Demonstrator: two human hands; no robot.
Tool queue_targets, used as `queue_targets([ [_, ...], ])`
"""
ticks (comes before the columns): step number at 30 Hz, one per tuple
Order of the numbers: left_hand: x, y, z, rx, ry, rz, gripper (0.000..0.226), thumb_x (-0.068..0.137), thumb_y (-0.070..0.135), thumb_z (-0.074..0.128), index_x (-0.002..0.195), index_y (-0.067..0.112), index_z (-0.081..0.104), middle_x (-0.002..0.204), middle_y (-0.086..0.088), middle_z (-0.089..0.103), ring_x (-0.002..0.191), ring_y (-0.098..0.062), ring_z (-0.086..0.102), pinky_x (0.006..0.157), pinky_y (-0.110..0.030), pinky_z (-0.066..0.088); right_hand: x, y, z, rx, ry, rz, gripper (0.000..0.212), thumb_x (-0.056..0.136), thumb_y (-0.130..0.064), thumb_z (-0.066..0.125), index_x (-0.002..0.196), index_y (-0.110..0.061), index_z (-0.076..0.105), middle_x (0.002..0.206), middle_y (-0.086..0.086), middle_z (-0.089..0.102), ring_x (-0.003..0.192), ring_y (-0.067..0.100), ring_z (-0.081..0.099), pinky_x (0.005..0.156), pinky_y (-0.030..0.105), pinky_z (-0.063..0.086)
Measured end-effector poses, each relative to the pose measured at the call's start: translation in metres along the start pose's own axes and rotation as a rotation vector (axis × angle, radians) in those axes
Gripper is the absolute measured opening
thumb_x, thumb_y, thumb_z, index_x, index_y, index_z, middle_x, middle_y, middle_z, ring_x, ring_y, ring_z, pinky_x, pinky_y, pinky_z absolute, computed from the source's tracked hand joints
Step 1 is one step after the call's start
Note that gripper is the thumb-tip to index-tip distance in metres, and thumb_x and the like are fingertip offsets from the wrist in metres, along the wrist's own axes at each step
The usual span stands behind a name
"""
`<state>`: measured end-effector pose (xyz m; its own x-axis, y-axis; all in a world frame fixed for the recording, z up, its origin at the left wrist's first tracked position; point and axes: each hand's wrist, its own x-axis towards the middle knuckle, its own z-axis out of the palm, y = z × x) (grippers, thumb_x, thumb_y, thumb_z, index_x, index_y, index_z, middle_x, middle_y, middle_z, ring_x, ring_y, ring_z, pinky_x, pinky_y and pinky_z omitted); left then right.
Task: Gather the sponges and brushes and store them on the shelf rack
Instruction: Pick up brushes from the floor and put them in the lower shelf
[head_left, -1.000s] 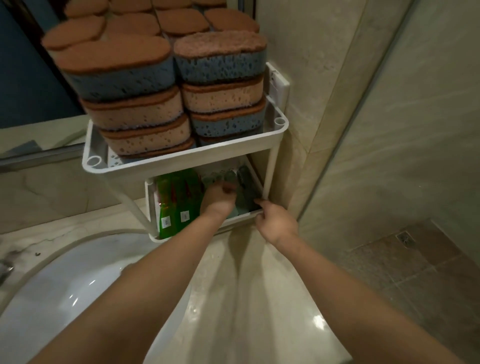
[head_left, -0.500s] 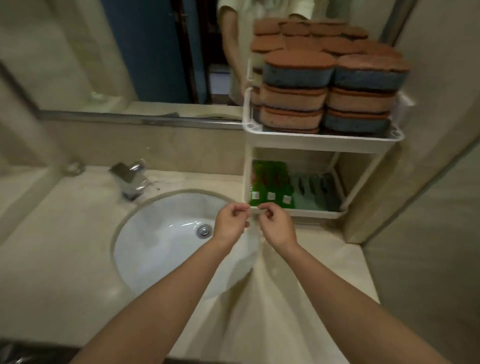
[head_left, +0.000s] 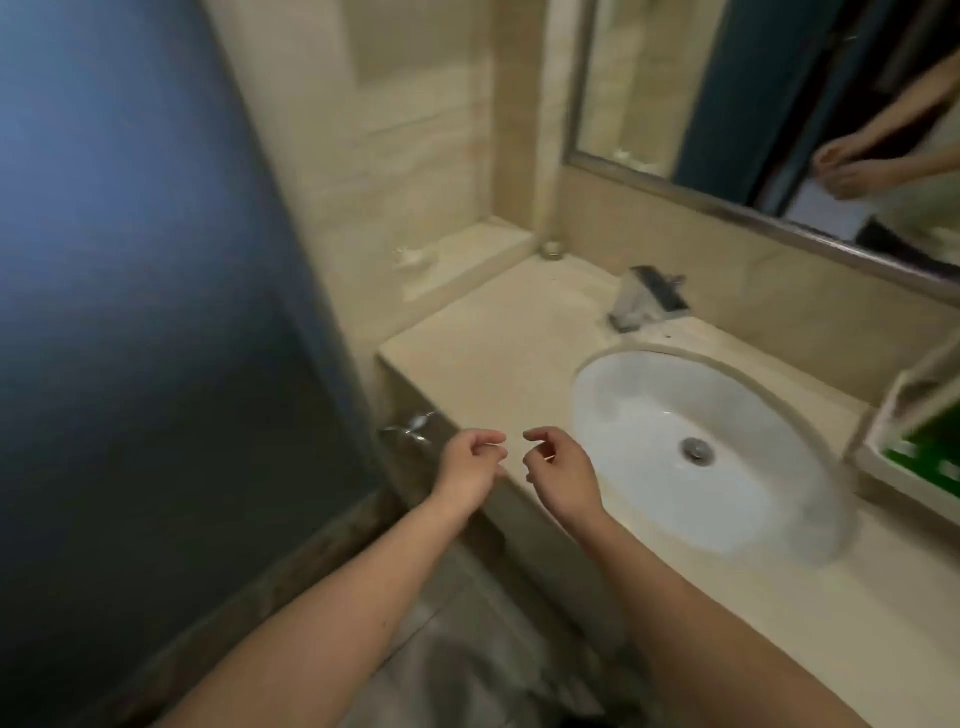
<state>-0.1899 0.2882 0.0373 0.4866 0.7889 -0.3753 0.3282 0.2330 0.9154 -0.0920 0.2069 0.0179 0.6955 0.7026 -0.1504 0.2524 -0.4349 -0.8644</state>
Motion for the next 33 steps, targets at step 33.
queue_targets([
  [33,-0.109,-0.274,-0.418,-0.638,1.131,-0.548,0.019,0.089,0.002,0.058,0.106,0.006,0.064,0.091,-0.008,0.066,0.066,-0.014,0.058,0.053,-0.018,0.045,-0.097,-0.108,0.532,-0.536,-1.319,-0.353,0.024,0.09,-0.014,0.054,0.11,-0.026,0.063,0.091,-0.005,0.065,0.086,0.016,0.07,0.059,0.022,0.042],
])
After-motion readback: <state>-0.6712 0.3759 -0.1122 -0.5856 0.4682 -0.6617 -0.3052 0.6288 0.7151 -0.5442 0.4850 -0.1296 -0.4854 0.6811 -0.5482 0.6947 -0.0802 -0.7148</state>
